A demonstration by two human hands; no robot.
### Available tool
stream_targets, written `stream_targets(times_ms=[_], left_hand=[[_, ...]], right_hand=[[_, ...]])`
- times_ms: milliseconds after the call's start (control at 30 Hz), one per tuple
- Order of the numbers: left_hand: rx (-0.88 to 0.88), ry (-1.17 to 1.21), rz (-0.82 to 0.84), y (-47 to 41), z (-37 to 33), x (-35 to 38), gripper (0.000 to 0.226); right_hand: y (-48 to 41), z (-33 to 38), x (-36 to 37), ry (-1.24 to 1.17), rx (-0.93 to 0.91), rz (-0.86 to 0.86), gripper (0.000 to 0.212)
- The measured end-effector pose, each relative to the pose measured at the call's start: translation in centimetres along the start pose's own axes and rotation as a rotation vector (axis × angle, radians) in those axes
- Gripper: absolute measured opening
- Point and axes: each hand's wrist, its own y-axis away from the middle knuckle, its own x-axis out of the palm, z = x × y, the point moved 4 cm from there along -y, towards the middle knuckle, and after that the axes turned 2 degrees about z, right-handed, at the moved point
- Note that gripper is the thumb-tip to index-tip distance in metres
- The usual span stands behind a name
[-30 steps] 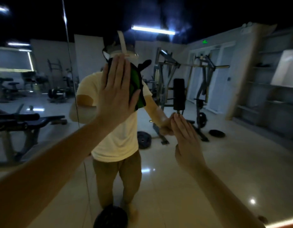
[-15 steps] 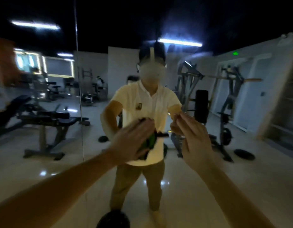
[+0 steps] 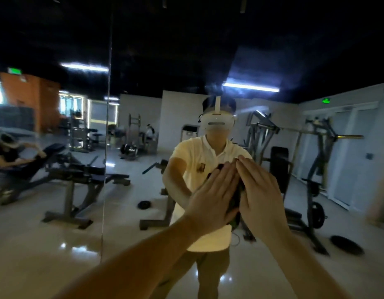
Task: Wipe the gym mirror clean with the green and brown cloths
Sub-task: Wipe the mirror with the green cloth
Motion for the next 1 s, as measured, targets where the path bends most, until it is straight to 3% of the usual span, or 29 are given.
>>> stream_targets(times_ms=[33, 100, 300, 433, 567, 633, 700, 767, 800, 900, 1000], left_hand=[[0.086, -0.051, 0.032, 0.1, 0.3, 0.3, 0.084], [0.07, -0.055, 0.012, -0.2, 3.8, -0.9, 0.089], [-0.374, -0.072, -0.194, -1.8, 21.8, -9.4, 0.088], [-0.619, -0.061, -0.386, -3.5, 24.6, -10.7, 0.081], [-0.523, 0.027, -0.372, -6.2, 17.7, -8.6, 0.085], [-0.325, 0.1, -0.257, -7.8, 12.6, -7.4, 0.088], [-0.023, -0.003, -0.129, -8.1, 8.1, -5.4, 0.08], [0.219, -0.141, -0.04, -7.7, 7.3, -4.9, 0.079], [0.239, -0.127, -0.035, -7.6, 8.6, -5.5, 0.082], [-0.012, 0.058, -0.082, -7.0, 16.0, -9.0, 0.093], [-0.28, -0.115, -0.202, -6.0, 24.3, -12.1, 0.088]], right_hand=[[-0.3, -0.1, -0.4, -0.014, -0.001, -0.026, 0.058], [-1.3, -0.3, -1.1, -0.056, 0.004, -0.064, 0.048], [-6.9, 0.1, -1.2, 0.079, 0.037, -0.132, 0.058], [-8.2, 0.3, 0.4, 0.18, 0.116, -0.151, 0.067], [-8.1, 0.2, 1.0, 0.206, 0.094, -0.18, 0.067], [-8.3, 0.3, 0.6, 0.194, 0.09, -0.19, 0.068], [-8.3, 0.0, 0.1, 0.162, 0.097, -0.191, 0.066], [-8.4, -0.2, -0.8, 0.115, 0.076, -0.212, 0.065], [-8.5, -0.1, -1.4, 0.104, 0.05, -0.236, 0.064], [-9.4, 0.7, -3.0, 0.102, 0.014, -0.308, 0.058], [-11.1, 1.5, -4.1, 0.114, 0.033, -0.322, 0.058]])
